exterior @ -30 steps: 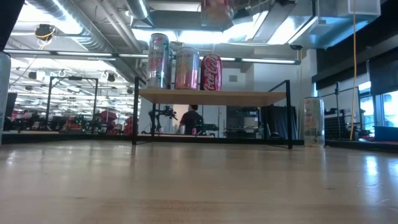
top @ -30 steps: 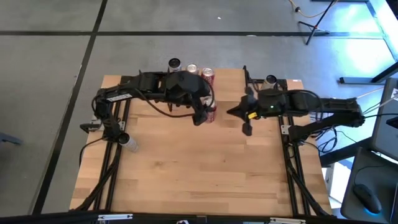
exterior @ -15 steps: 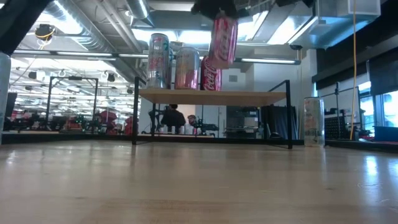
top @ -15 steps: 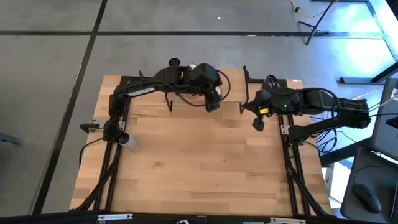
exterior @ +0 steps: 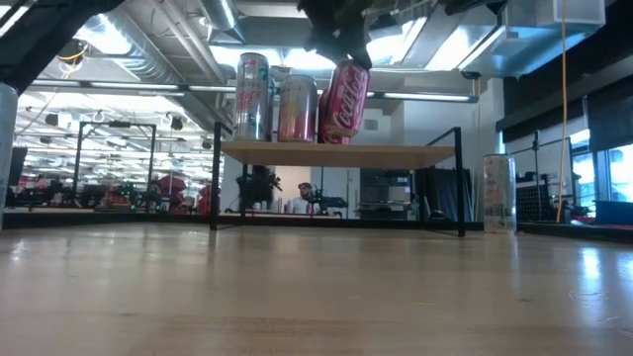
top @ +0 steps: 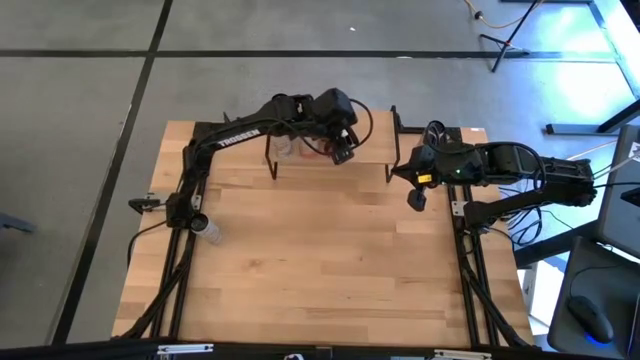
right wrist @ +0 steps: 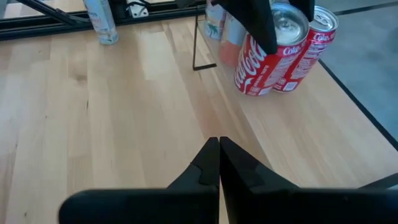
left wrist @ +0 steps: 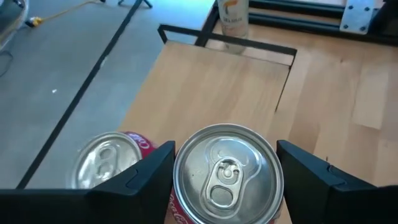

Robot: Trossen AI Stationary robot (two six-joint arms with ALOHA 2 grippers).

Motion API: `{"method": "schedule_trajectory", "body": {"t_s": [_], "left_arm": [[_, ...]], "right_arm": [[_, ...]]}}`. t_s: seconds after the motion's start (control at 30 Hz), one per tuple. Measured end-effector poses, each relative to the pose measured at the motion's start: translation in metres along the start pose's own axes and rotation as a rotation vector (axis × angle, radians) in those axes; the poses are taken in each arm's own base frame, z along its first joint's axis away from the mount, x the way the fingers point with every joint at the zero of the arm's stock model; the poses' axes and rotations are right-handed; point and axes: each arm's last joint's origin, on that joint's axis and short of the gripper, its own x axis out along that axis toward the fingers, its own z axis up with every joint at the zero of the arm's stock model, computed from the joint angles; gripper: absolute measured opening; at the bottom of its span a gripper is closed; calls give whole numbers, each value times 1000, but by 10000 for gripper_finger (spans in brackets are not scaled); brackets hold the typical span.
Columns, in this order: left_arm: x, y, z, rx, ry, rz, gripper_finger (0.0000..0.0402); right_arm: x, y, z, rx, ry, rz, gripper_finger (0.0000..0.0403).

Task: Place canned beverage on shelf
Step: Put the red soda can aligned with the other red soda can on the shelf

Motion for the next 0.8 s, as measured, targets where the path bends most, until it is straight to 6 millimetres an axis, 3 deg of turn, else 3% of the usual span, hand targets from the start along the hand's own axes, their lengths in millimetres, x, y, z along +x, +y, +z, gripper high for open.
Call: {"method": "schedule_trajectory", "body": {"t_s": [0.3,0.8], "left_arm": [[17,6,-8,2,46,-16,232],[18,7,-9,45,59,-9,250]], "right_arm": [[0,0,0,0,0,-1,3],[0,0,0,2,-2,-1,3]]}}
